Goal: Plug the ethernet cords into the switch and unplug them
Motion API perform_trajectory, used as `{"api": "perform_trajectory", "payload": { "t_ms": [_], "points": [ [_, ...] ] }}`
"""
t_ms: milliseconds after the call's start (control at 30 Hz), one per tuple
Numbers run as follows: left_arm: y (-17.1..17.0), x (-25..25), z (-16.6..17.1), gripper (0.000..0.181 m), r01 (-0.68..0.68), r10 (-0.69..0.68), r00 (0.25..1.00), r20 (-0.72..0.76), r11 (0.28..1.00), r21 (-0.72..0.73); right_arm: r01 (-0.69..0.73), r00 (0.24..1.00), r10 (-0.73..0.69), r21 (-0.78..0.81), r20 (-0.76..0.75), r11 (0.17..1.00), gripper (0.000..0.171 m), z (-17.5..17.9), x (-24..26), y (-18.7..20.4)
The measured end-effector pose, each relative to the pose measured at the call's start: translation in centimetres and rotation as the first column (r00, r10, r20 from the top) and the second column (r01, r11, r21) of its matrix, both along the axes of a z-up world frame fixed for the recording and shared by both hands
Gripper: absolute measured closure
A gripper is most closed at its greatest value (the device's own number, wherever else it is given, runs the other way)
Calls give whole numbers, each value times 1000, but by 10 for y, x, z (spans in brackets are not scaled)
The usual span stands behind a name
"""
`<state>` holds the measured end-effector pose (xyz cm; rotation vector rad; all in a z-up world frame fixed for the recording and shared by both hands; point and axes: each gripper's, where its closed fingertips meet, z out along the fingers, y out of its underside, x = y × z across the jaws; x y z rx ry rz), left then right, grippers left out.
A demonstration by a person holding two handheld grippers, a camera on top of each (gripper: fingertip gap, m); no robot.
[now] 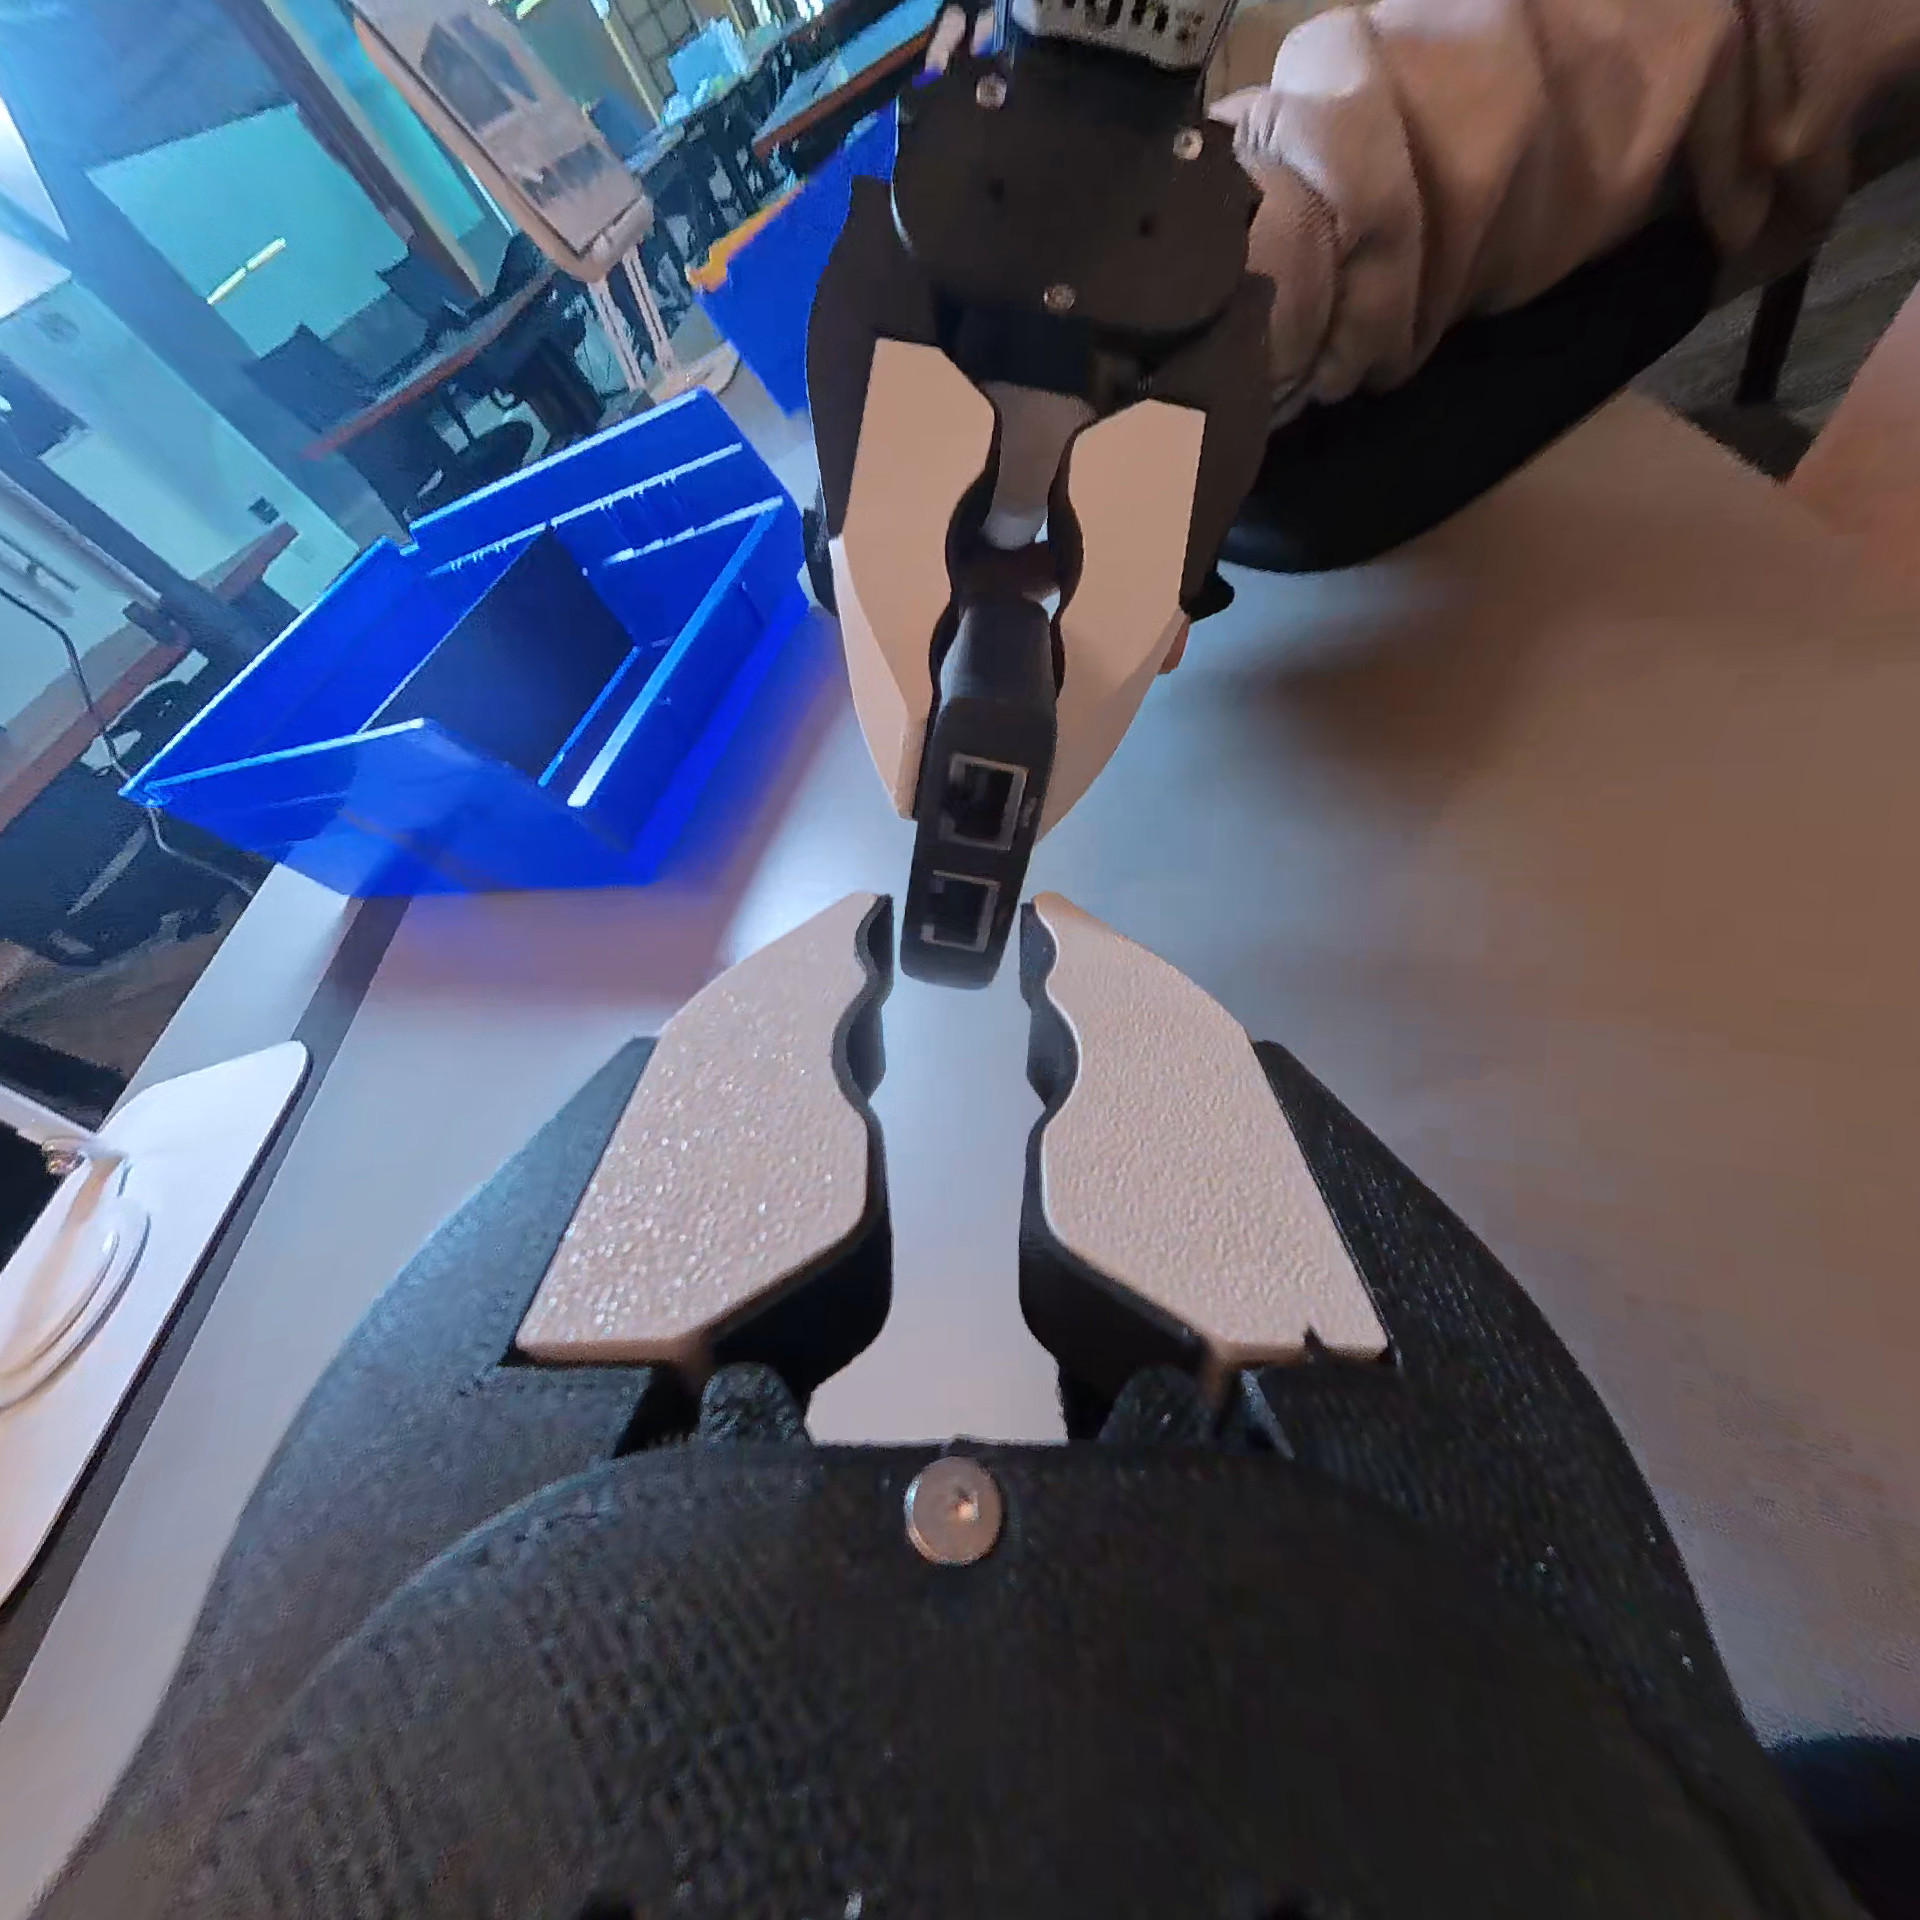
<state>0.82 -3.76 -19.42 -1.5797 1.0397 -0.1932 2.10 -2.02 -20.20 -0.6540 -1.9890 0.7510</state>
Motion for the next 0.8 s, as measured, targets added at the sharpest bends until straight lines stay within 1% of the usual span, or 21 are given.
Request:
{"api": "perform_trajectory", "payload": {
  "t_ms": [133,267,367,433,533,600,667,733,800],
  "points": [
    [1,2,-8,160,-10,13,995,-101,1000,27,2,1000,-2,38,3,999,150,-6,-3,-3],
    [-1,3,3,161,1,15,989,-145,994,113,-26,996,30,50,-85,998,150,6,-1,-7],
    [-1,7,3,161,13,20,978,-207,987,159,-28,993,38,93,-109,995,150,6,-1,-8],
    [-1,9,3,161,19,21,975,-222,985,174,-34,991,48,108,-127,994,150,6,-2,-12],
    [-1,8,4,161,17,17,979,-204,986,163,-36,988,54,129,-144,991,150,9,-1,-13],
    [0,8,3,160,5,21,983,-181,990,144,-27,989,46,134,-143,991,150,10,-2,-13],
    [1,6,4,159,-7,20,992,-123,994,108,-12,989,33,147,-144,989,150,11,-2,-11],
    [1,-1,15,157,-22,22,1000,-4,997,67,23,987,1,144,-162,989,150,16,-4,-6],
    [3,-21,44,153,-81,69,984,163,994,70,74,980,-48,128,-193,989,150,24,-5,5]
  ]
}}
